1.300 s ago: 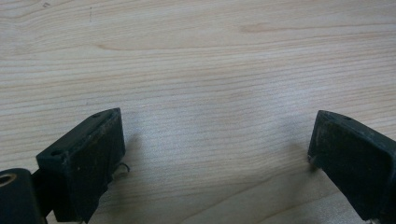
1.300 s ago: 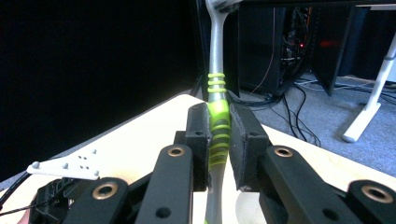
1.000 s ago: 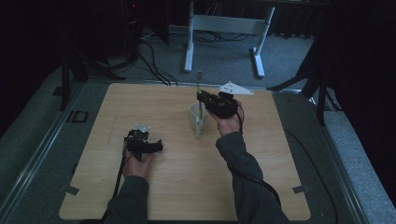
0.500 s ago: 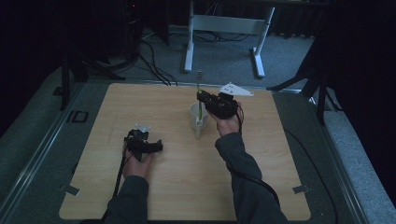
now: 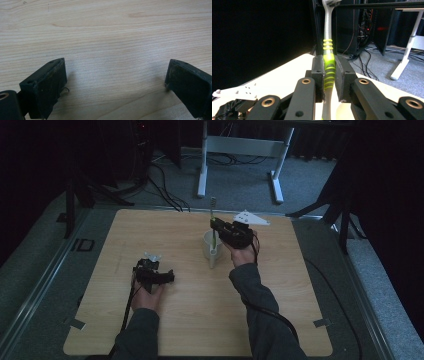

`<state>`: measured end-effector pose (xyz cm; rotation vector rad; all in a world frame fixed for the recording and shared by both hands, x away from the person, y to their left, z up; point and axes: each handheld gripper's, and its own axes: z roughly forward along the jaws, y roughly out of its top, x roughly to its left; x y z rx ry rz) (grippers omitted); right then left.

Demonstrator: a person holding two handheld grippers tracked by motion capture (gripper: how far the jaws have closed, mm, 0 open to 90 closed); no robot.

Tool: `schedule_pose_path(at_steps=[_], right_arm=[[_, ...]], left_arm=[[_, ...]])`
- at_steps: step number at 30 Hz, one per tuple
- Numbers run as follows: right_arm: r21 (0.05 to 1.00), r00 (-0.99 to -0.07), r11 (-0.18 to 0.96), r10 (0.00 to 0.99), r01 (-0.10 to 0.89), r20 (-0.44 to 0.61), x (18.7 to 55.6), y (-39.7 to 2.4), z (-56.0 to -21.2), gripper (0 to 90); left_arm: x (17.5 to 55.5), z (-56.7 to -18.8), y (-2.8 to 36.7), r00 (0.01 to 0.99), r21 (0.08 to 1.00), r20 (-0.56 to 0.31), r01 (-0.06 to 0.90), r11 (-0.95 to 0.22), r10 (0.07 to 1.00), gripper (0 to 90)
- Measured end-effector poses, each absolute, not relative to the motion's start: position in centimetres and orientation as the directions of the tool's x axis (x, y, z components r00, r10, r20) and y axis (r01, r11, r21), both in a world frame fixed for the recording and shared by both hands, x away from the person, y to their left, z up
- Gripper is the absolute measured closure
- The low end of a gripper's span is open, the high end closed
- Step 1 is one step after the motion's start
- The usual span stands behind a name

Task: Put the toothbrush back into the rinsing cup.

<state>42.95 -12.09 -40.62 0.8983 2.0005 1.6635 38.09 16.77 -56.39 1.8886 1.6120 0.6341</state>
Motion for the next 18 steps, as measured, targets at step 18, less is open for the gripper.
schedule_pose_path(at_steps=[18], right_arm=[[0.963,-0.714,0.098,0.69,0.252,0.116,43.5,-12.0,-42.1,78.6]], left_arm=[[38.1,-56.4,16.8,0.162,0.687,-0.008,0.718,-0.112,0.987,4.0]])
